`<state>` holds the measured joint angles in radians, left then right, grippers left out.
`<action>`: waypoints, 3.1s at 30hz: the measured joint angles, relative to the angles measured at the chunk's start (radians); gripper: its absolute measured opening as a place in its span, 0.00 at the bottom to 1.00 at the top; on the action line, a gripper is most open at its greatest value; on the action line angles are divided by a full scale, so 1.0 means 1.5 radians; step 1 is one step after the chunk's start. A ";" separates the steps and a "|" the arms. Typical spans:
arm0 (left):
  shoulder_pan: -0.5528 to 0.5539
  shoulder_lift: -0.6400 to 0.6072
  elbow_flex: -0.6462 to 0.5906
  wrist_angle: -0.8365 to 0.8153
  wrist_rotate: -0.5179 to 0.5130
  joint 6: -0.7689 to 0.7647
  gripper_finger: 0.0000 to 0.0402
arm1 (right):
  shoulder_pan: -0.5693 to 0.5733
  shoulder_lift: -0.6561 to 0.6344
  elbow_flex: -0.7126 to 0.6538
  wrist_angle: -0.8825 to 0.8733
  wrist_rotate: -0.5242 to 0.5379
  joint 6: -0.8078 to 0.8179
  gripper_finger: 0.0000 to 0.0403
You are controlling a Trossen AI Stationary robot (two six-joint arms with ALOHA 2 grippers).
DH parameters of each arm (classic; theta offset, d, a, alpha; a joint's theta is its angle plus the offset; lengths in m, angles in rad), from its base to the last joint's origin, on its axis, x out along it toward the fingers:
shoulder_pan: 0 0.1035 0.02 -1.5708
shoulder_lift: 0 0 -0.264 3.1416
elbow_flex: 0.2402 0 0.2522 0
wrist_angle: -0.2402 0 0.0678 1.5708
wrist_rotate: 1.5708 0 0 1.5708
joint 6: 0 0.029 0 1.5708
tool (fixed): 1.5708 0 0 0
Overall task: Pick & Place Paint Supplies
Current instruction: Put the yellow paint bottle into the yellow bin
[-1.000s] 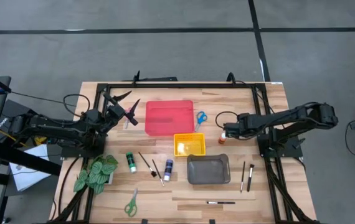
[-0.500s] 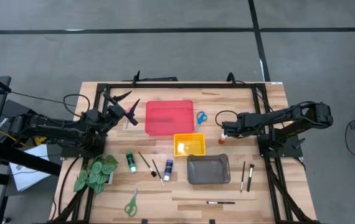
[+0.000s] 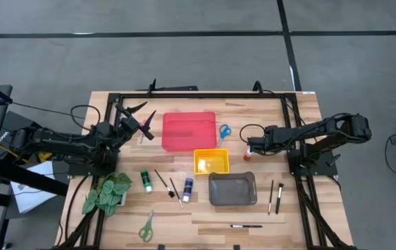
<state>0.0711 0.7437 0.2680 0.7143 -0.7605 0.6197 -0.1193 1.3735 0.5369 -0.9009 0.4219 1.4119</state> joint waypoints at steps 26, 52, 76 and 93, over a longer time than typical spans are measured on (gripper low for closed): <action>0.000 0.000 0.000 -0.001 0.050 -0.020 0.51 | 0.069 -0.315 0.192 -0.010 0.187 -0.329 0.27; -0.011 0.085 0.032 0.000 0.444 -0.163 0.59 | 0.061 -0.069 0.224 0.514 -0.200 -0.850 0.27; -0.013 0.315 0.193 -0.117 0.560 -0.276 0.81 | 0.090 0.220 0.643 0.070 -0.261 -0.982 0.27; -0.005 0.315 0.193 -0.135 0.523 -0.276 0.80 | 0.068 0.227 0.700 0.061 -0.241 -0.986 0.27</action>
<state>0.0636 1.2167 0.5571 0.5120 0.0246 0.2063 -0.0166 1.7134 1.5869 -0.8095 0.0605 -0.0673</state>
